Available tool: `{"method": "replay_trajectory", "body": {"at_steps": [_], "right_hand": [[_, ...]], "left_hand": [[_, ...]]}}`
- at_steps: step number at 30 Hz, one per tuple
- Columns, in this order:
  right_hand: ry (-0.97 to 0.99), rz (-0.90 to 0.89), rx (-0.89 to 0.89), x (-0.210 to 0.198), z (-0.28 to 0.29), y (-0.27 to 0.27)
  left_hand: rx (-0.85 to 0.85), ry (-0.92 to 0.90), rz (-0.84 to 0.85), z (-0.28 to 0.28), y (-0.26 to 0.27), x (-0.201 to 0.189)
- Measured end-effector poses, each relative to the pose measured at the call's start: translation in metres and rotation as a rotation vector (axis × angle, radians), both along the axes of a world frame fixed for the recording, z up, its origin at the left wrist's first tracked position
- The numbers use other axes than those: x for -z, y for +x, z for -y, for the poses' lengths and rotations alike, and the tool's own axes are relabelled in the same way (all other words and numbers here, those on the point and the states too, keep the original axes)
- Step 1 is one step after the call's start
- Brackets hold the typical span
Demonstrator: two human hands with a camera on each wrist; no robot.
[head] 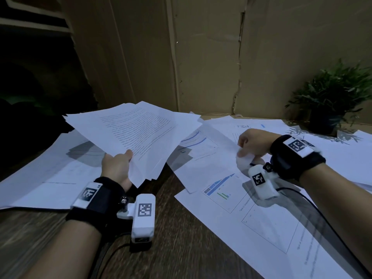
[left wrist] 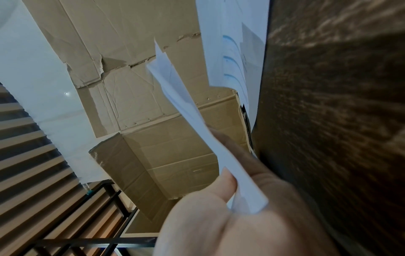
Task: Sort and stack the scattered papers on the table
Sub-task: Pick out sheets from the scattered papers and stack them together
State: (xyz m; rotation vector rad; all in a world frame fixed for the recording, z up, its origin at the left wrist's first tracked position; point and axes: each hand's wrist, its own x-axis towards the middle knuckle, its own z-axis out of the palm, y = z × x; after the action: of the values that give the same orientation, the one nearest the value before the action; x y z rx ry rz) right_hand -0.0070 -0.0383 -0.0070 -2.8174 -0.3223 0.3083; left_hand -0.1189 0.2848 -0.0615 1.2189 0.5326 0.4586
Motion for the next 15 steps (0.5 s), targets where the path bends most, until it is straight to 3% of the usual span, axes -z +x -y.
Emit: {"method": "replay_trajectory", "body": {"at_steps": [2,6,12,15], "right_hand": [[0.117,0.070,0.017,0.001,0.001,0.006],[0.539,-0.031,0.143,0.000,0.012,0.012],[1.130,0.357,0.348,-0.033,0.034,0.010],[1.311,0.312,0.331,-0.043,0.033,0.005]], "left_hand": [[0.034,-0.012,0.019,0.003,-0.003,-0.002],[0.070,0.026,0.035,0.007,-0.005,-0.004],[0.126,0.122,0.064,0.016,-0.008,-0.007],[0.181,0.123,0.054,0.019,-0.010,-0.008]]}}
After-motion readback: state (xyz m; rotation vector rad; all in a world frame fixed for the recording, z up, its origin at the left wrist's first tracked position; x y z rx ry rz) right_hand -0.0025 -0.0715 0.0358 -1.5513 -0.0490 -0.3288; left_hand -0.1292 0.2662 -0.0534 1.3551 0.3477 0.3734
